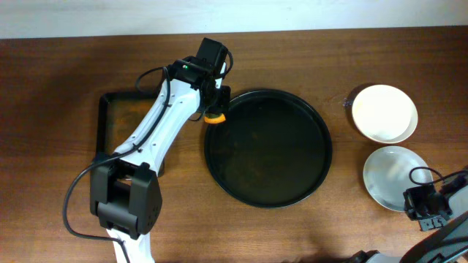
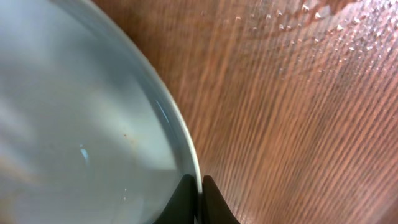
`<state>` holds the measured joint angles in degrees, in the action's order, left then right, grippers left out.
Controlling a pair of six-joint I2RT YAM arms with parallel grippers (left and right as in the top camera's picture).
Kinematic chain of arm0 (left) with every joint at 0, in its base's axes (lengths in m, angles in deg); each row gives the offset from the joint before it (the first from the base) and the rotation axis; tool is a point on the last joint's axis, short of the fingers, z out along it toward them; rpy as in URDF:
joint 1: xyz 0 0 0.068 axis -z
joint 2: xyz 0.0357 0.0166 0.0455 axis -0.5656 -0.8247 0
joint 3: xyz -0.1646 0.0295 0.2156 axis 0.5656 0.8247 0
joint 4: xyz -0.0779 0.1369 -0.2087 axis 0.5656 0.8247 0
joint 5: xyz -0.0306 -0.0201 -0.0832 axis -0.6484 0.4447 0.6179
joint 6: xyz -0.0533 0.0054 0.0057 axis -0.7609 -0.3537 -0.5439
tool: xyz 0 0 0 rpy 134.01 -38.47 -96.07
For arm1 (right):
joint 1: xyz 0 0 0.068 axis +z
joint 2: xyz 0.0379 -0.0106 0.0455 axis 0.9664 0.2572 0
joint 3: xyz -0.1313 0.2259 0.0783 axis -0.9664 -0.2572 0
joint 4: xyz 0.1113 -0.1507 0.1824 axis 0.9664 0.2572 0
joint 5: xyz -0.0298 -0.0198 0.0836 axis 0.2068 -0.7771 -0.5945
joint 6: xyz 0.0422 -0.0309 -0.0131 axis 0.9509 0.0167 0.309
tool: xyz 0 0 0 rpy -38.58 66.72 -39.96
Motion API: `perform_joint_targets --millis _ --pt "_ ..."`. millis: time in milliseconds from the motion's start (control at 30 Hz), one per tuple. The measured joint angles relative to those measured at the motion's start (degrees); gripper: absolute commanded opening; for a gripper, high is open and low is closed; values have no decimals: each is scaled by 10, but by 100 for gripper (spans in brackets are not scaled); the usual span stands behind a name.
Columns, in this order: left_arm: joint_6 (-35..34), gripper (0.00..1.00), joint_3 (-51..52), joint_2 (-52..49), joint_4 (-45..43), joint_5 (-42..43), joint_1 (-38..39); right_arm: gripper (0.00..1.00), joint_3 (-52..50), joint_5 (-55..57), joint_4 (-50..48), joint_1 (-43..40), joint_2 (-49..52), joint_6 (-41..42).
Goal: Clean dirty plates on tray and stack at the side
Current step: 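Lift the plate with the right gripper and stack it on the right-side plates, then lower the sponge into the small tray and release it with the left gripper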
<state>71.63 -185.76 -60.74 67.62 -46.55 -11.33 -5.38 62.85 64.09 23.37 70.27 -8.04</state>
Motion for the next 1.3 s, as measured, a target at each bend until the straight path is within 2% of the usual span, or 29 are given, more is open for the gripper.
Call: perform_joint_targets --millis 133,300,400,467,600,700,733,767,833,933,1067,1200,1300 --pt "0 1 0 0 0 0 0 4 103 -24 95 0 -50 -46" --pt "0 1 0 0 0 0 0 4 192 -70 108 0 -69 -63" --pt "0 1 0 0 -1 0 0 4 201 -113 19 8 -69 -64" --pt "0 1 0 0 -1 0 0 4 203 -114 -54 42 -68 -64" --pt "0 1 0 0 0 2 0 4 203 -40 -141 148 -20 -64" --pt "0 1 0 0 0 2 0 4 203 9 -185 186 44 -64" --pt "0 0 0 0 0 2 0 36 203 20 -208 192 76 -61" --pt "0 0 0 0 0 2 0 46 203 23 -212 192 94 -59" --pt "0 0 0 0 -1 2 0 54 203 19 -219 192 115 -57" --pt "0 0 0 0 1 -3 0 60 204 -49 -202 192 115 -57" --pt "0 1 0 4 35 -30 -28 67 211 -110 -10 193 34 -78" --pt "0 1 0 12 82 -46 -148 69 214 -127 92 229 10 -133" --pt "0 1 3 12 70 -50 -234 72 214 -127 96 293 10 -152"
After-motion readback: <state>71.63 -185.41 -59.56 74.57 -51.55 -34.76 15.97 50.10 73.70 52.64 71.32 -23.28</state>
